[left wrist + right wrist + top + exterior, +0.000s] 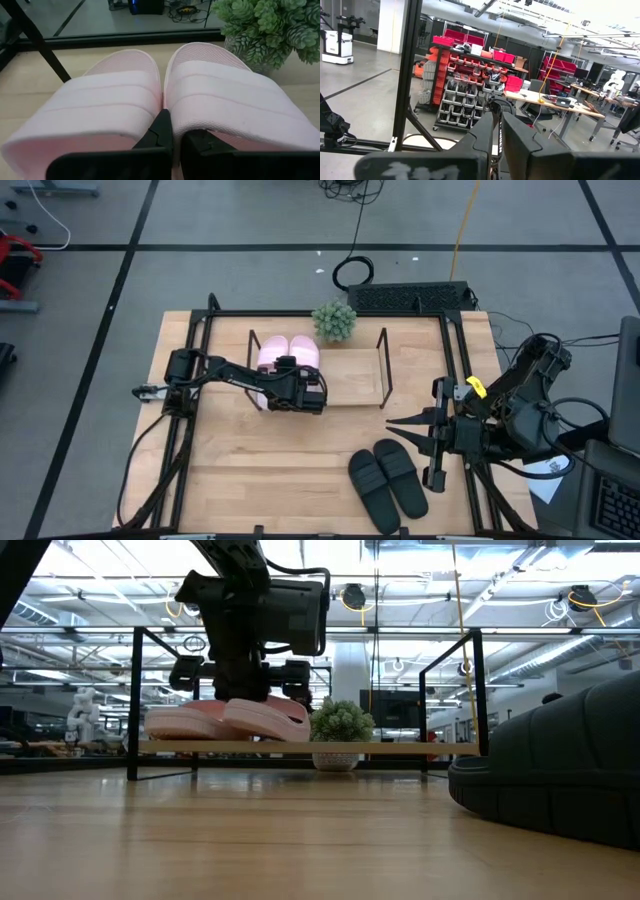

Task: Pick and place slides into the shelf
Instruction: Put the pink slide on the shelf

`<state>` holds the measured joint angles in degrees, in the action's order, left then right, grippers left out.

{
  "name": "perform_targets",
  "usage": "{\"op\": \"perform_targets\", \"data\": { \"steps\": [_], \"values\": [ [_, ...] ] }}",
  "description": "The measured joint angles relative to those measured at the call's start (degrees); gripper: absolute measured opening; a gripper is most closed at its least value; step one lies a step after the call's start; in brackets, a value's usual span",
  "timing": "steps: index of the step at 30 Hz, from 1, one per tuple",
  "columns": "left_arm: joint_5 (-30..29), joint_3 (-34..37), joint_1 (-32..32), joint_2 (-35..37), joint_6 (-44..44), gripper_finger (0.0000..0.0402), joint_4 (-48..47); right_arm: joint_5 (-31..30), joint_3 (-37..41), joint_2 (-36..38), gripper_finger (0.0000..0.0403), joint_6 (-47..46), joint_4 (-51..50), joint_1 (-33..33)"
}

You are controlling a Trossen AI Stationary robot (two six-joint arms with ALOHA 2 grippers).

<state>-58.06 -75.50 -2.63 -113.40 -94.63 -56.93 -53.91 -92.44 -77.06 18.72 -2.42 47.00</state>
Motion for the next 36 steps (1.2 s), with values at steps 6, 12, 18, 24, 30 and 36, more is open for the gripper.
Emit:
{"op": "perform_targets", "data": {
  "steps": [6, 12, 18, 24, 30, 36],
  "values": [
    [1.0, 0.0, 0.0, 0.0, 0.0, 0.0002, 0.0, 0.0, 0.0, 0.0, 0.0029, 0.0, 0.0, 0.0],
    [1.4, 0.0, 0.0, 0.0, 0.0, 0.0005, -0.2, 0.0, 0.0, 0.0, 0.0029, 0.0, 0.0, 0.0],
    [1.4, 0.0, 0.1, 0.0, -0.1, 0.0031, -0.6, 0.0, 0.0, 0.0, 0.0029, 0.0, 0.0, 0.0],
    [1.4, 0.0, 0.2, 0.0, -0.1, 0.0041, -0.9, 0.0, 0.0, 0.0, 0.0029, 0.0, 0.0, 0.0],
    [1.5, 0.0, 0.2, 0.0, -0.1, 0.0041, -1.9, 0.0, 0.0, 0.0, 0.0029, 0.0, 0.0, 0.0],
    [1.5, 0.0, 0.2, 0.0, -0.1, 0.0042, -1.9, 0.0, 0.0, 0.0, 0.0029, 0.0, 0.0, 0.0]
  ]
}}
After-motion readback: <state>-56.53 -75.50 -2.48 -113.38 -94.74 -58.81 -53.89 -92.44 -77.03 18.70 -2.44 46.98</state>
